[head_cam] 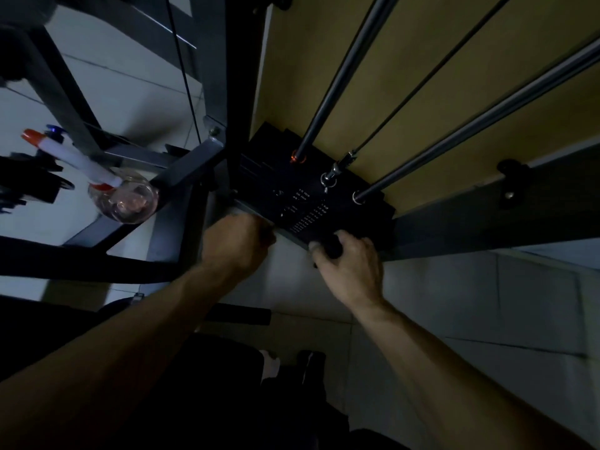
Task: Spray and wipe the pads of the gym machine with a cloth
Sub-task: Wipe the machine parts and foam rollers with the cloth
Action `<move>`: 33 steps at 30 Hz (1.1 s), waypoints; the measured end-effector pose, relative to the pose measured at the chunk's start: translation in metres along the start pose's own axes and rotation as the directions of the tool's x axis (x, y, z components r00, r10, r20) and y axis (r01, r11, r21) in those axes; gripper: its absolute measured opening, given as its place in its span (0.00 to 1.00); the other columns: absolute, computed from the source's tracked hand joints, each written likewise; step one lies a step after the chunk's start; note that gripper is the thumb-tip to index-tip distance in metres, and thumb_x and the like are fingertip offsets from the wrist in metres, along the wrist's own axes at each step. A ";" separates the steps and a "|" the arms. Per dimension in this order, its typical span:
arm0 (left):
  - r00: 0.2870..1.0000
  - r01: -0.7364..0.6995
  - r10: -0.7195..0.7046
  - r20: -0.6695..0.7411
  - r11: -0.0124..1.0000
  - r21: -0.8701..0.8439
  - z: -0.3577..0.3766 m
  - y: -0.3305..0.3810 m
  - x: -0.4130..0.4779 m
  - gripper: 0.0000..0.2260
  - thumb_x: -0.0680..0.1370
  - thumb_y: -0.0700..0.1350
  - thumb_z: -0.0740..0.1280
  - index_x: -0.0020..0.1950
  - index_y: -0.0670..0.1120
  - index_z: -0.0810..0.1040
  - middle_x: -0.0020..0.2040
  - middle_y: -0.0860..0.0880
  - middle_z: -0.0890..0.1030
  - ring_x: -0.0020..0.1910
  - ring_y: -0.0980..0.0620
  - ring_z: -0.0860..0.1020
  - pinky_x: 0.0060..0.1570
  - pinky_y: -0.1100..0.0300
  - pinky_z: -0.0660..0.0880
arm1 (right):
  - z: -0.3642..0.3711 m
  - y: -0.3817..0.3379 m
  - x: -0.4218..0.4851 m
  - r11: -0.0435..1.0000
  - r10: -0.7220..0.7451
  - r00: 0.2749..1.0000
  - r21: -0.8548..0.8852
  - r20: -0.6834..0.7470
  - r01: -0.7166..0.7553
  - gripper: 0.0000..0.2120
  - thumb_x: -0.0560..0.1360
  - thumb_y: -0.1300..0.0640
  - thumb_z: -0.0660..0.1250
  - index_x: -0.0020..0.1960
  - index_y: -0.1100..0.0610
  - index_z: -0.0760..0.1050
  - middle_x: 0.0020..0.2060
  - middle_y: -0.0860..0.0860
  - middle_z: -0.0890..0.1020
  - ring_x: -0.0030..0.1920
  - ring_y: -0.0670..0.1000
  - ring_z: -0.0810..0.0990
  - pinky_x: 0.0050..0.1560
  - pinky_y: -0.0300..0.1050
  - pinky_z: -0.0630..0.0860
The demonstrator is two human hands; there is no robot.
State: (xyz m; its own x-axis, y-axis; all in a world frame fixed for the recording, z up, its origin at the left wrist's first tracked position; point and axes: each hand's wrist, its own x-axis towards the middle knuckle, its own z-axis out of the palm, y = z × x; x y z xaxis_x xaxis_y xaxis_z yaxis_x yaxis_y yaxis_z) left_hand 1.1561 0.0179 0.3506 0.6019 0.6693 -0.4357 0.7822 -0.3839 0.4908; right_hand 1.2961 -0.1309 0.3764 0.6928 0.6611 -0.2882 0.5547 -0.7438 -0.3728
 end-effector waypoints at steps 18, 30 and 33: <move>0.885 -0.450 0.423 0.196 0.669 0.592 0.027 0.030 0.054 0.16 0.81 0.44 0.64 0.67 0.55 0.78 0.67 0.48 0.74 0.68 0.44 0.70 0.70 0.48 0.66 | 0.048 0.029 0.050 0.927 -0.094 0.852 0.358 0.515 -0.113 0.04 0.81 0.52 0.70 0.56 0.47 0.77 0.46 0.45 0.83 0.49 0.46 0.82 0.50 0.43 0.78; 0.969 0.231 -0.168 0.183 0.879 -0.418 0.094 0.017 0.069 0.09 0.83 0.39 0.63 0.58 0.44 0.83 0.54 0.45 0.83 0.55 0.46 0.81 0.55 0.54 0.77 | 0.097 0.034 0.052 0.361 0.387 0.717 0.621 0.579 -0.696 0.16 0.73 0.60 0.78 0.59 0.53 0.83 0.49 0.59 0.87 0.47 0.60 0.87 0.45 0.54 0.86; 0.978 0.186 -0.125 0.166 0.884 -0.428 0.095 0.017 0.071 0.11 0.81 0.35 0.63 0.58 0.41 0.84 0.57 0.42 0.84 0.58 0.44 0.81 0.62 0.49 0.77 | 0.093 0.030 0.057 0.349 0.396 0.714 0.624 0.578 -0.699 0.16 0.73 0.58 0.79 0.60 0.54 0.82 0.49 0.58 0.86 0.44 0.56 0.86 0.39 0.45 0.84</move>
State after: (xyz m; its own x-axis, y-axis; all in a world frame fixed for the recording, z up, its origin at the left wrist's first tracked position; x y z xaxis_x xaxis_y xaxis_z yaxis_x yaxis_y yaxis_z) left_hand 1.2275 -0.0012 0.2566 0.5176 0.5969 -0.6130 0.7346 0.0574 0.6761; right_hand 1.3091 -0.1069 0.2666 0.4472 0.2344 -0.8632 -0.5782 -0.6605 -0.4790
